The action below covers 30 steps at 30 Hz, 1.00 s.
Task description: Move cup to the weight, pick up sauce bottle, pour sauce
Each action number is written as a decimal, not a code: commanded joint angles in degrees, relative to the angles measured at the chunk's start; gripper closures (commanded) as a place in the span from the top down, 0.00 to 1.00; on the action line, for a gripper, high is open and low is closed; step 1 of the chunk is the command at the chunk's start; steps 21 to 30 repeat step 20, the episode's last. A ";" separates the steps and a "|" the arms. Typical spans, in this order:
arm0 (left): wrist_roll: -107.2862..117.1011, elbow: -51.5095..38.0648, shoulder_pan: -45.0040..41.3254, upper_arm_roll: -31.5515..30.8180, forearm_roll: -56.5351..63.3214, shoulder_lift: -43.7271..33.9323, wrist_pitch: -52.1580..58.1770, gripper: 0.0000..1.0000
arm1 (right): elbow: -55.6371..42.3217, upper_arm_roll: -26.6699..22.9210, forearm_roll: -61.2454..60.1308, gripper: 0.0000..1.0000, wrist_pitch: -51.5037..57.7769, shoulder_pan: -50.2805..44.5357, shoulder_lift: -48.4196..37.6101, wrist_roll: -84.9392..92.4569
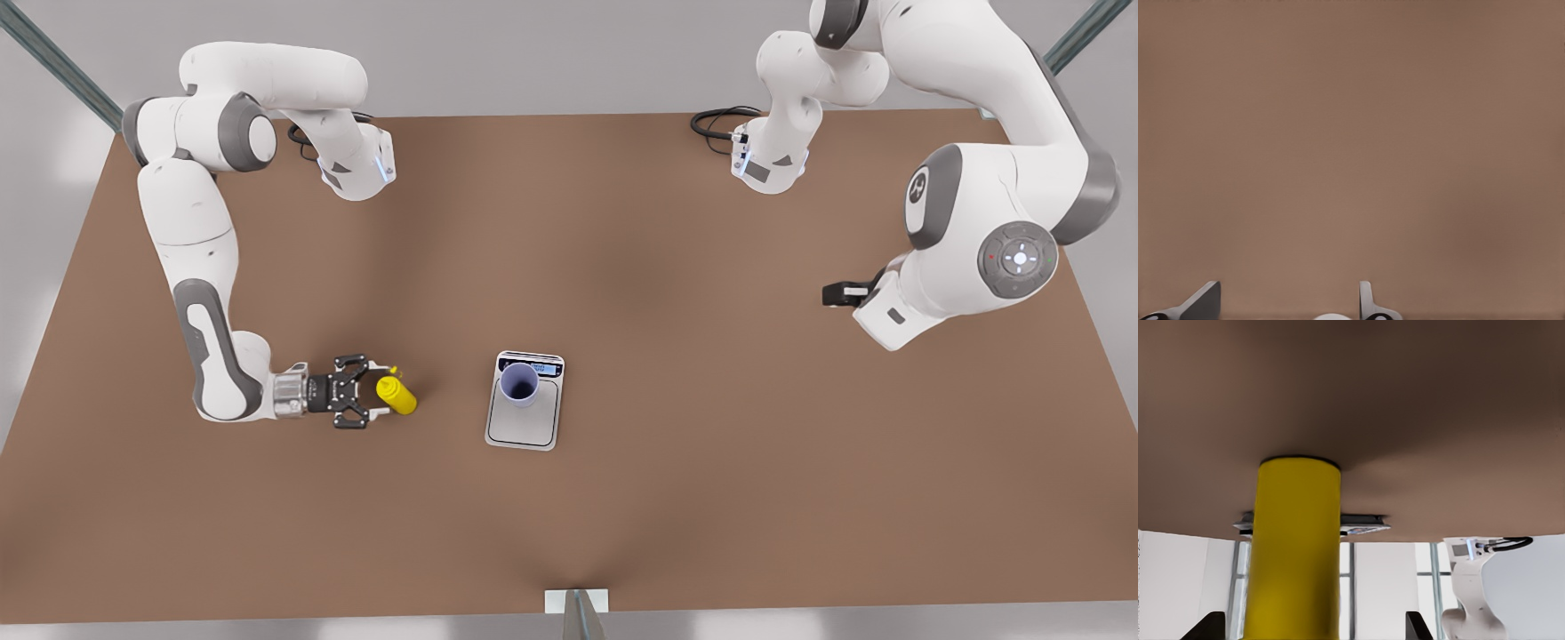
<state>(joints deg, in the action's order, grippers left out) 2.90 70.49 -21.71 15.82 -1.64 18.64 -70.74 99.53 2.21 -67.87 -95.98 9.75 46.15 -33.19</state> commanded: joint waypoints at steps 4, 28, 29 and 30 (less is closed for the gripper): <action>0.00 0.00 -0.09 0.00 -0.03 -0.01 -0.01 1.00 | -1.09 -3.00 2.65 1.00 -0.09 0.01 0.00 1.99; 0.09 -3.52 -0.35 -0.17 -0.56 -0.45 0.87 1.00 | -21.39 -0.54 63.82 1.00 1.84 -11.51 -32.53 26.95; 0.09 -3.52 -0.35 -0.17 -0.56 -0.45 0.87 1.00 | -21.39 -0.54 63.82 1.00 1.84 -11.51 -32.53 26.95; 0.09 -3.52 -0.35 -0.17 -0.56 -0.45 0.87 1.00 | -21.39 -0.54 63.82 1.00 1.84 -11.51 -32.53 26.95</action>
